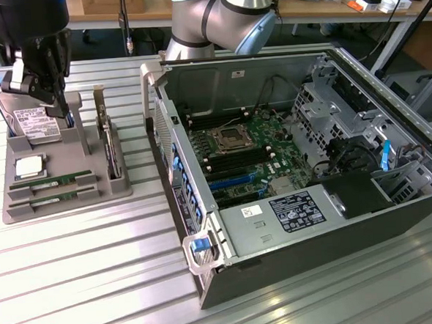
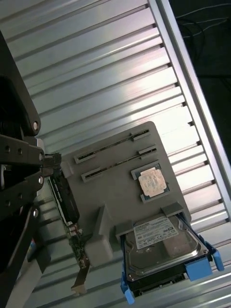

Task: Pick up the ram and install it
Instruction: 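Pick up the ram and move it above insertion slot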

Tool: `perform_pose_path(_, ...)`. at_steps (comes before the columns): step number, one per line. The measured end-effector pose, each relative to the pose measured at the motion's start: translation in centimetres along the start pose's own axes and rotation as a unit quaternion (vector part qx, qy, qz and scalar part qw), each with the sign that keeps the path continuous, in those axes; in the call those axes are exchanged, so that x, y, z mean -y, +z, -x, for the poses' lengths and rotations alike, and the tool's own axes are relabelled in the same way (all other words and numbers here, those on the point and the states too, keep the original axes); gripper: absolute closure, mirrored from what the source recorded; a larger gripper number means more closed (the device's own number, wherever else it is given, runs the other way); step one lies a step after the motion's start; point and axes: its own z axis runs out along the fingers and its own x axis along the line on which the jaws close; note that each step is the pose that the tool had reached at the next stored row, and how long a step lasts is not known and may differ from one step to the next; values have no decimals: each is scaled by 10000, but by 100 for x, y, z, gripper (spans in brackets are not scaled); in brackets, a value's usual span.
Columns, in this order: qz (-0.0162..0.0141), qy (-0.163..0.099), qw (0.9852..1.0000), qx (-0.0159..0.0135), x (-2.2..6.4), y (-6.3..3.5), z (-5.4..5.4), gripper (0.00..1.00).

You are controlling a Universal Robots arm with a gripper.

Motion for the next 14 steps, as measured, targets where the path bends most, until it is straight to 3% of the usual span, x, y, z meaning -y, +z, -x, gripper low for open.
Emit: perform_pose_path(14,14,-565,9984,-25,0,0,0,89)
